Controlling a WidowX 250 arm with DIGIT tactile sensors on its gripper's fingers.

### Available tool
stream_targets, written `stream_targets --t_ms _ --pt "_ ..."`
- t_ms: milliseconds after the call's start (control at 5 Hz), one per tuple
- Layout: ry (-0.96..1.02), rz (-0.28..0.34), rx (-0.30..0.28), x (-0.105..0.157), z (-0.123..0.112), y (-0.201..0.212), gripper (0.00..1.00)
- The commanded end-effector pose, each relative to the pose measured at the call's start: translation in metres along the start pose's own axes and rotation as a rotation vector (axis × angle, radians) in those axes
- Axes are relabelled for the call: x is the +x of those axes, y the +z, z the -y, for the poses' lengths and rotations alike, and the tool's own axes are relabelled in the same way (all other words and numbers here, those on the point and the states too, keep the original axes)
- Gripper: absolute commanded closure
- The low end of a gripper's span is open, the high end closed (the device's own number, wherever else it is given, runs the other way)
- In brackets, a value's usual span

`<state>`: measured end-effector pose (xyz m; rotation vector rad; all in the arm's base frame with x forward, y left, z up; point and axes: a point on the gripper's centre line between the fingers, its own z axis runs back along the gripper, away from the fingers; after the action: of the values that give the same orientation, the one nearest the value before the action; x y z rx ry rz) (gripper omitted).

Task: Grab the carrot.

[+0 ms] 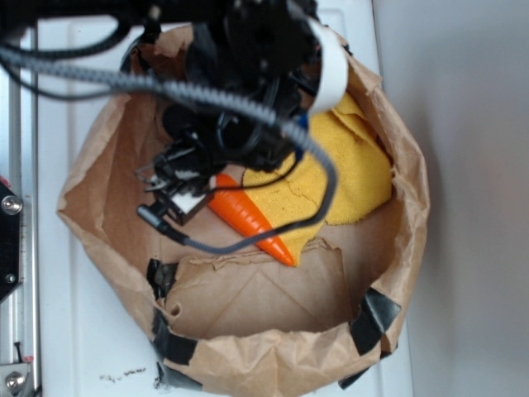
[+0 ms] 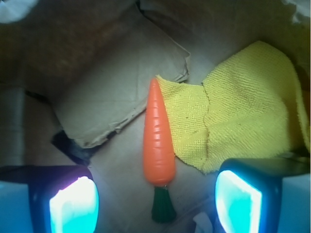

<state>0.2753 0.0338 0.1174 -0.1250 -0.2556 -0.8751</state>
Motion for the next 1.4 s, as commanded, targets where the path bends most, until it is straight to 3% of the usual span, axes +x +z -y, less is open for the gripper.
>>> stream_targets --t_ms 0,600,800,1000,1200 --pt "-0.070 -0.006 0.037 -0.005 0.014 -0.002 0.00" --pt "-0.070 -0.006 0.037 -0.005 0.014 -0.002 0.00" --pt "-0.025 -0.032 0.079 0.007 0.001 -0.013 0.00" --pt "-0.048 0.015 0.070 0.024 -0.005 -0.028 0.00" --pt "-0.073 0.023 0.080 0.030 -0.011 -0.041 0.00"
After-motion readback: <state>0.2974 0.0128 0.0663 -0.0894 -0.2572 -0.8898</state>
